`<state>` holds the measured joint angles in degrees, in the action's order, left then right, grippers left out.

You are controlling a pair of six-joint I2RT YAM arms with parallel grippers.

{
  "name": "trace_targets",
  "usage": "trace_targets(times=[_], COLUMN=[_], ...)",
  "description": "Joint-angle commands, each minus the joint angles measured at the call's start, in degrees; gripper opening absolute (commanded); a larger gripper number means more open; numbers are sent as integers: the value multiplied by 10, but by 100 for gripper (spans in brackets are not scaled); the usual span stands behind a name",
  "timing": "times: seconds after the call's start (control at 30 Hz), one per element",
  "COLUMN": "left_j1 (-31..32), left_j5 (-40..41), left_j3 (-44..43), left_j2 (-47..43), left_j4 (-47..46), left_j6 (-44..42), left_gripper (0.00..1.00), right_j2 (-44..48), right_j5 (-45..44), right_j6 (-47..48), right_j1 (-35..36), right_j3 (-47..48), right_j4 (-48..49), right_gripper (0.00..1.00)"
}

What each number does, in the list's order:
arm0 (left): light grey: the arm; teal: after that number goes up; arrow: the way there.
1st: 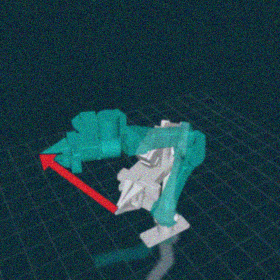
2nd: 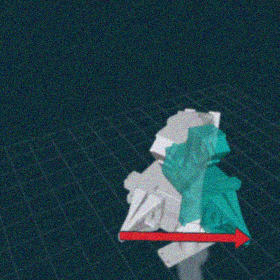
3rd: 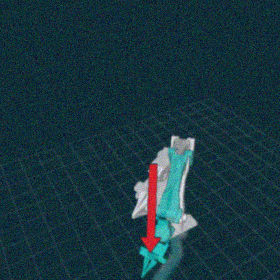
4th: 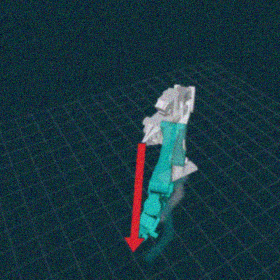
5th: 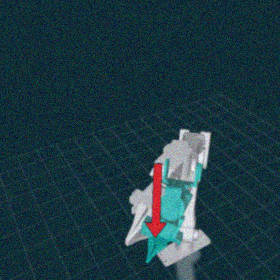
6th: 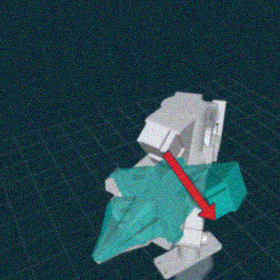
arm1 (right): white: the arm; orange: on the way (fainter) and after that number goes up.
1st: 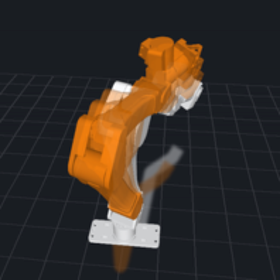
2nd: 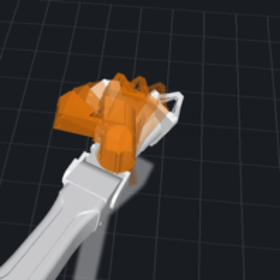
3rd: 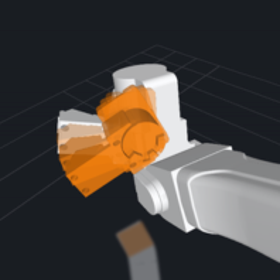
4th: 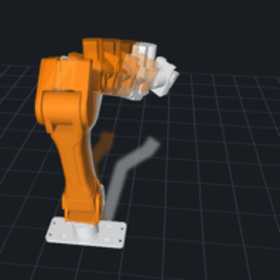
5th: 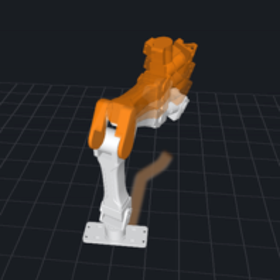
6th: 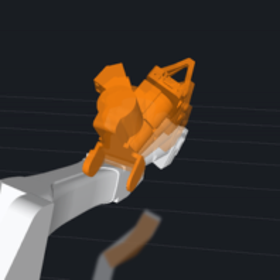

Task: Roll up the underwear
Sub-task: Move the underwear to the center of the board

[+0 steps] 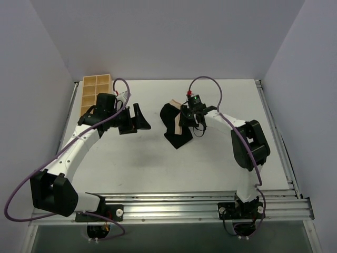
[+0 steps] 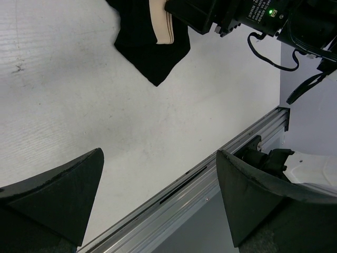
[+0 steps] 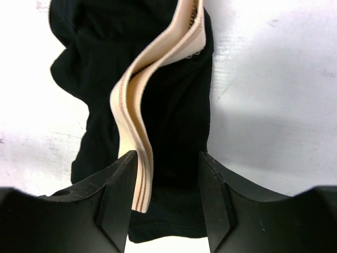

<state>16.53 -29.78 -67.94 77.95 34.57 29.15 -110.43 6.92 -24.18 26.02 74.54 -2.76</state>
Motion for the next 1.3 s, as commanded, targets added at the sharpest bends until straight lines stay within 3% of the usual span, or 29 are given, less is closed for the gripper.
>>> trace_targets(times=[0.0, 0.23, 0.4, 0.53, 0.93, 1.03, 1.27], left_j1=[-7, -10, -10, -10, -13, -16, -36], left_j5=[7, -1, -2, -3, 2, 12, 57], left_j3=[-11, -18, -18, -18, -5, -3, -17], left_j2=[-3, 11, 12, 11, -4, -6, 12], left_j4=[9, 6, 4, 3, 11, 10, 11], left_j6=[-21, -23, -22, -22, -23, -23, -31], left_gripper=[97, 97, 97, 97, 97, 98, 99], right_j2=[3, 5, 0, -1, -50, -53, 35], right_j5=[-1, -38, -86, -122, -80, -75, -1], right_j6=[-11, -24, -22, -20, -44, -45, 8], right_j1=[12, 38, 54, 74, 77, 80, 120], right_j3=[20, 19, 44, 66, 63, 58, -11], right_j4=[10, -9, -39, -63, -46, -39, -17], right_gripper=[45, 45, 55, 55, 48, 38, 0])
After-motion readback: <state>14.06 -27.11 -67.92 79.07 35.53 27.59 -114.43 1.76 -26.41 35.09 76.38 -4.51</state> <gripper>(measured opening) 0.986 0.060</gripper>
